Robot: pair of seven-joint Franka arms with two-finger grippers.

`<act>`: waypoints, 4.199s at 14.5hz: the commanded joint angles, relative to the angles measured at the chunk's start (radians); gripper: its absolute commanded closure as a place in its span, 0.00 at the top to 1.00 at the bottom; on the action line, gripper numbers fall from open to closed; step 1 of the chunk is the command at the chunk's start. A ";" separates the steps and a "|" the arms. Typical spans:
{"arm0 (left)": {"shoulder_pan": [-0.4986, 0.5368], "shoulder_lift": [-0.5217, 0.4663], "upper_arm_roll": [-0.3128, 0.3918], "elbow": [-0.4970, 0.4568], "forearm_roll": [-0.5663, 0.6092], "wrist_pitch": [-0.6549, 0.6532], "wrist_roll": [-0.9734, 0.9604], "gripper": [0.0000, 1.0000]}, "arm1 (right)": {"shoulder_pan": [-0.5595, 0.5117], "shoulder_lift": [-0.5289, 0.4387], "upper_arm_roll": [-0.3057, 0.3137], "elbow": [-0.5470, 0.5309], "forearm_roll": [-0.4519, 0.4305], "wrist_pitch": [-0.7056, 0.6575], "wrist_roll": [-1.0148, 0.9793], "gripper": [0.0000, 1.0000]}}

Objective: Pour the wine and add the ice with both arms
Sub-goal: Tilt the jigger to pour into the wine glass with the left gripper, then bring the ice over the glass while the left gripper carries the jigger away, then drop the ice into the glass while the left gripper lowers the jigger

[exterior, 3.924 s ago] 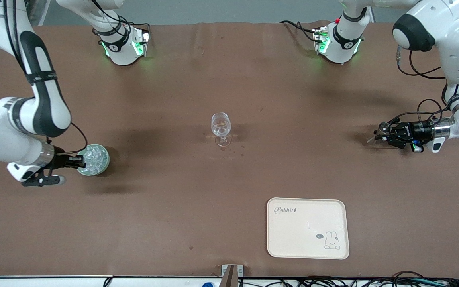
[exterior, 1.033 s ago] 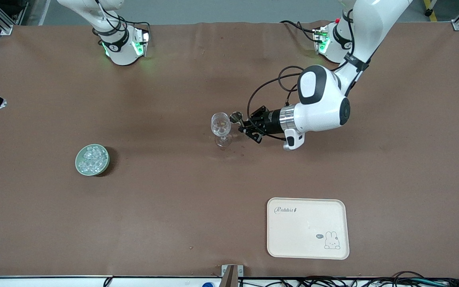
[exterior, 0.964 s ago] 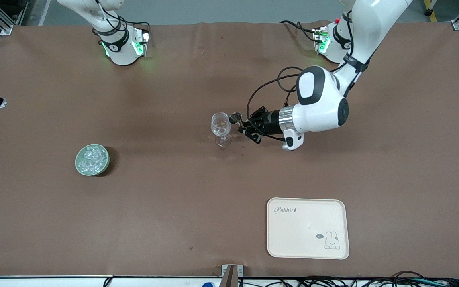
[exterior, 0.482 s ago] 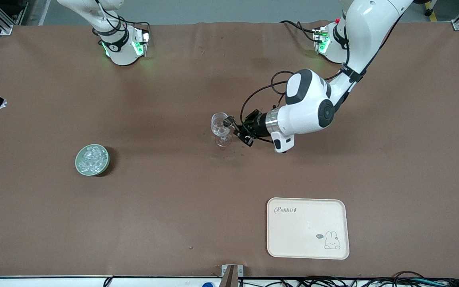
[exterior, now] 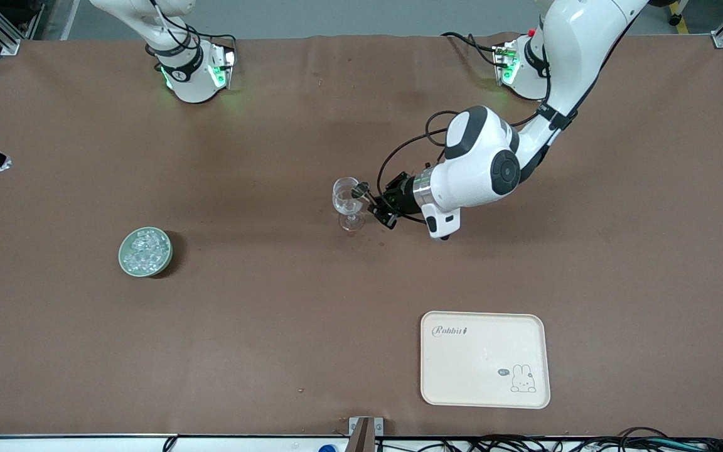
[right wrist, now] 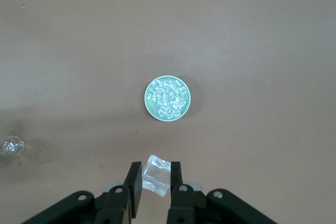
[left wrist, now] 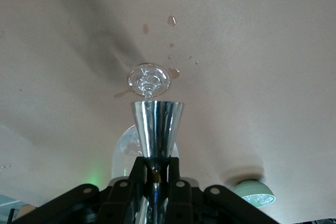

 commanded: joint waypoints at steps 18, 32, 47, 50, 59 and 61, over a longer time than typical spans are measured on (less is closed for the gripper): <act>0.013 -0.089 0.281 -0.017 -0.609 -0.218 0.428 0.00 | 0.135 0.028 0.052 -0.014 0.020 0.041 0.328 0.00; 0.017 0.277 0.679 0.309 -0.930 -0.451 0.573 0.00 | 0.330 0.340 0.491 -0.014 -0.058 0.380 1.177 0.01; 0.022 0.398 0.765 0.362 -1.100 -0.449 0.573 0.00 | 0.437 0.452 0.491 -0.097 -0.110 0.476 1.285 0.02; 0.022 0.424 0.772 0.365 -1.136 -0.439 0.579 0.00 | 0.436 0.464 0.491 -0.096 -0.112 0.492 1.283 0.02; 0.011 0.530 0.803 0.480 -1.244 -0.408 0.611 0.00 | 0.434 0.477 0.491 -0.093 -0.118 0.495 1.282 0.23; 0.008 0.538 0.800 0.480 -1.255 -0.397 0.626 0.00 | 0.427 0.477 0.491 -0.088 -0.115 0.492 1.276 0.30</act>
